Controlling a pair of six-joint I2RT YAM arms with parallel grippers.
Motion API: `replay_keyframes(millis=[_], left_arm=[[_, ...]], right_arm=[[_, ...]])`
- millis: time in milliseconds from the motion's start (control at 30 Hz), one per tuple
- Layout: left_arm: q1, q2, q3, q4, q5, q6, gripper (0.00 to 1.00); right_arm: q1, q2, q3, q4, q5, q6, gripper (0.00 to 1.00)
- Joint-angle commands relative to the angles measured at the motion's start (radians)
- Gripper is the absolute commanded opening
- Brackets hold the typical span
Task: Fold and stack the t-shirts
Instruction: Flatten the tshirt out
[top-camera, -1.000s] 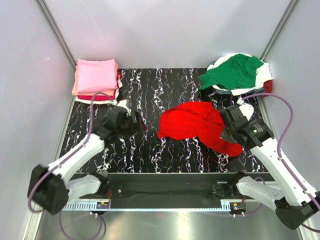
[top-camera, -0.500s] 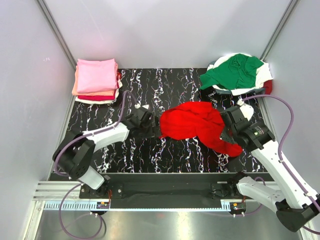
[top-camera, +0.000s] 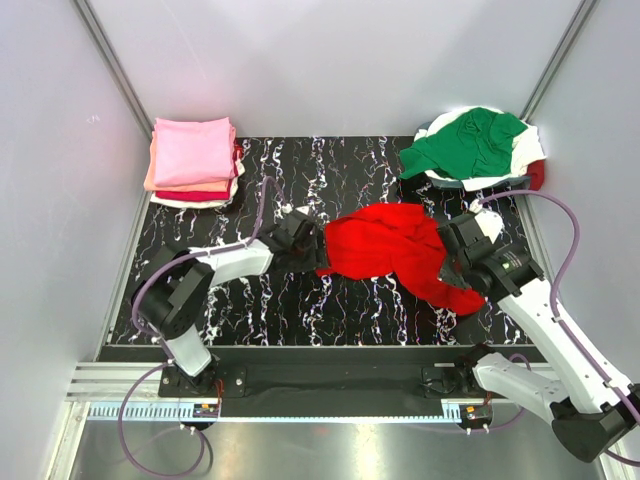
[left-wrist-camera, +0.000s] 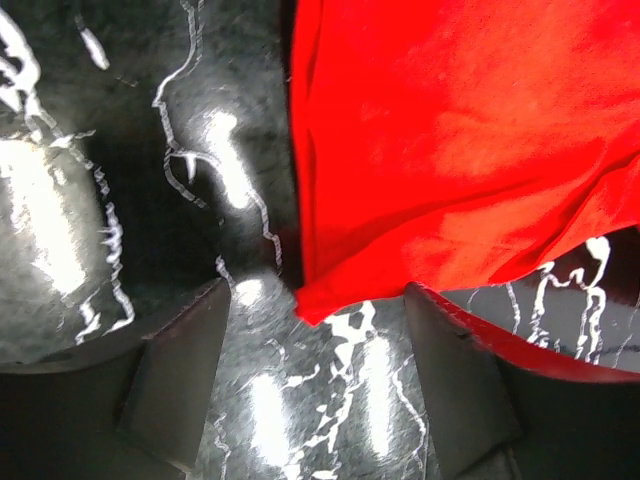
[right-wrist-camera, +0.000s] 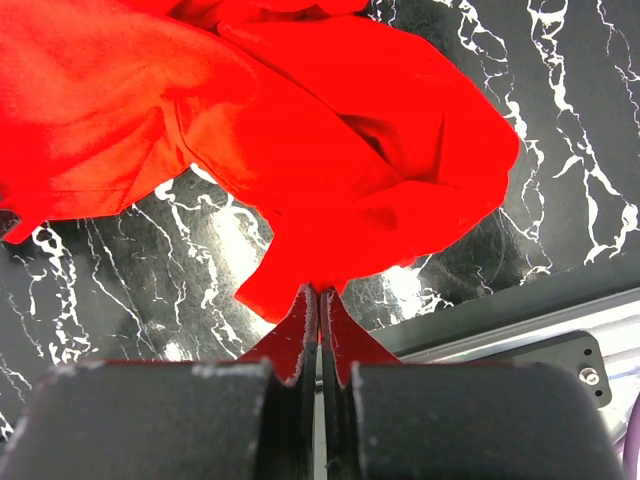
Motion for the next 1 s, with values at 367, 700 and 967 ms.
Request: replay_keyframes(millis=[367, 700, 967], left_arm=[[-0.007, 0.014, 0.138, 0.042, 0.045, 0.047, 0.0], [-0.005, -0.464, 0.414, -0.45, -0.245, 0.257, 0.0], [-0.005, -0.766, 0.787, -0.708, -0.354, 0.407, 0.0]], right_arm=[[0.001, 0.004, -0.003, 0.027, 0.039, -0.018, 0.0], [0.003, -0.016, 0.524, -0.102, 0.257, -0.087, 0.0], [0.003, -0.146, 0.798, 0.046, 0.266, -0.314, 0.0]])
